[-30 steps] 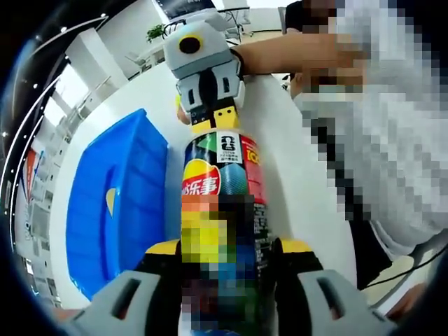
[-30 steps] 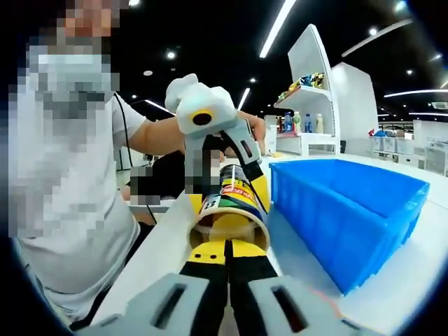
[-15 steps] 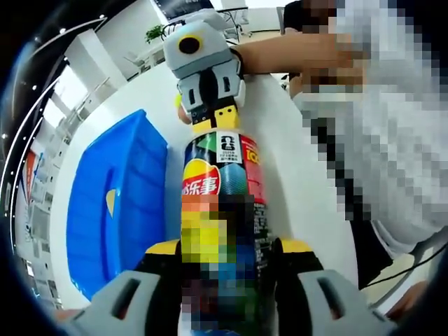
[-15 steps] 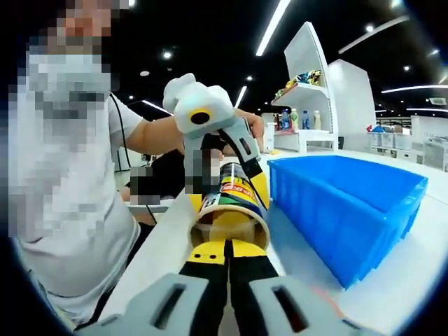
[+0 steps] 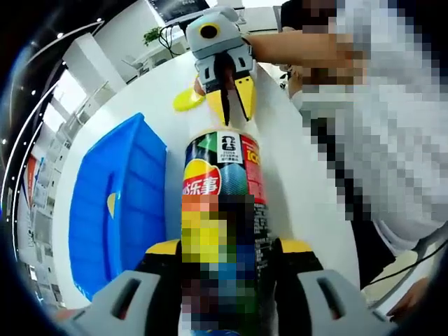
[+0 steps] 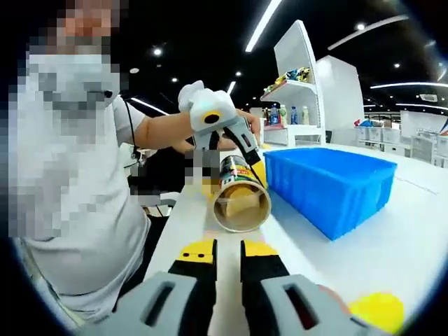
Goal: Open the lid of the chip container on the table, take out the chips, place them into the box in front of the container, and close the lid
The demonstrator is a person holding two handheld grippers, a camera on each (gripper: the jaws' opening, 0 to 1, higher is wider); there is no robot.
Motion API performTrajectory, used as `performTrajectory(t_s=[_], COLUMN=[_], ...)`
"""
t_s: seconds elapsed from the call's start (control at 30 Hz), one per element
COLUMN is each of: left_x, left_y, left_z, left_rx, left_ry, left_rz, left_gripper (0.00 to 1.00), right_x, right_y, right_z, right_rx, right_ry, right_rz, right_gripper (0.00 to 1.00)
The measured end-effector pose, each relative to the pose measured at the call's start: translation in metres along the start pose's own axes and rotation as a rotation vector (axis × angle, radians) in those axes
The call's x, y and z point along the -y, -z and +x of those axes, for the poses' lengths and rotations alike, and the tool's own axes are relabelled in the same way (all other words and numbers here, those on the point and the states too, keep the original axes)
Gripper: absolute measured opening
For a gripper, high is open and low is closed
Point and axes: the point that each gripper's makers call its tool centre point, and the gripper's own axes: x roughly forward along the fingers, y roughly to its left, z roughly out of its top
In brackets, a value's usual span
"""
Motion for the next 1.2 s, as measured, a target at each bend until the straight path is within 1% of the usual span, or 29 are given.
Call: performTrajectory(t_s=[0.03,0.07,0.1,0.13,0.2,0.33,0.37,0.4,0.47,0.6,0.63,0.73,0.77,0.83,0.93,1.0,1.13,1.17,1.2], left_x=[0.000,0.001,0.001,0.001,0.002,0.004,0.003,0.004,0.007,0.005,0.004,0.005,0.005,0.005,0.003,0.001,0.001,0.002,0.002], left_y=[0.000,-0.001,-0.001,-0.001,-0.001,-0.002,-0.004,-0.006,-0.007,-0.005,-0.004,-0.003,-0.004,-0.005,-0.010,-0.016,-0.027,-0.033,-0.037], left_z=[0.000,0.000,0.000,0.000,0.000,-0.001,-0.001,-0.001,-0.002,-0.003,-0.004,-0.007,-0.008,-0.011,-0.016,-0.020,-0.029,-0.031,-0.033], left_rx=[0.001,0.002,0.001,0.000,0.004,0.020,0.033,0.051,0.052,0.053,0.058,0.064,0.076,0.082,0.110,0.142,0.200,0.234,0.253], left_ry=[0.001,0.004,0.005,0.005,0.005,-0.004,-0.018,-0.019,-0.032,-0.038,-0.051,-0.054,-0.057,-0.059,-0.062,-0.074,-0.076,-0.067,-0.066], left_rz=[-0.001,0.002,0.003,0.004,0.011,0.027,0.047,0.083,0.077,0.084,0.091,0.078,0.080,0.072,0.060,0.052,0.026,0.010,-0.005], left_gripper=[0.52,0.52,0.52,0.52,0.52,0.52,0.51,0.51,0.51,0.51,0.51,0.51,0.51,0.51,0.51,0.51,0.51,0.51,0.51], right_x=[0.002,0.001,0.000,0.002,0.011,0.018,0.019,0.019,0.020,0.019,0.018,0.019,0.020,0.022,0.025,0.026,0.027,0.028,0.028], right_y=[-0.005,-0.011,-0.018,-0.019,-0.014,-0.012,-0.012,-0.012,-0.011,-0.010,-0.010,-0.010,-0.010,-0.009,-0.009,-0.008,-0.007,-0.007,-0.007], right_z=[-0.001,-0.003,-0.006,-0.007,-0.007,-0.007,-0.008,-0.007,-0.007,-0.007,-0.006,-0.006,-0.006,-0.006,-0.007,-0.007,-0.008,-0.008,-0.008], right_rx=[0.034,0.066,0.113,0.123,0.107,0.107,0.109,0.109,0.107,0.103,0.101,0.100,0.098,0.099,0.098,0.097,0.095,0.095,0.094], right_ry=[0.013,0.014,0.002,0.003,0.026,0.046,0.052,0.057,0.063,0.060,0.062,0.069,0.073,0.079,0.090,0.094,0.102,0.104,0.106], right_rz=[-0.018,-0.016,0.016,0.019,0.031,0.053,0.056,0.058,0.055,0.040,0.037,0.041,0.042,0.049,0.057,0.058,0.060,0.061,0.059], right_gripper=[0.15,0.15,0.15,0.16,0.16,0.17,0.18,0.18,0.18,0.20,0.20,0.20,0.20,0.20,0.20,0.20,0.20,0.19,0.19])
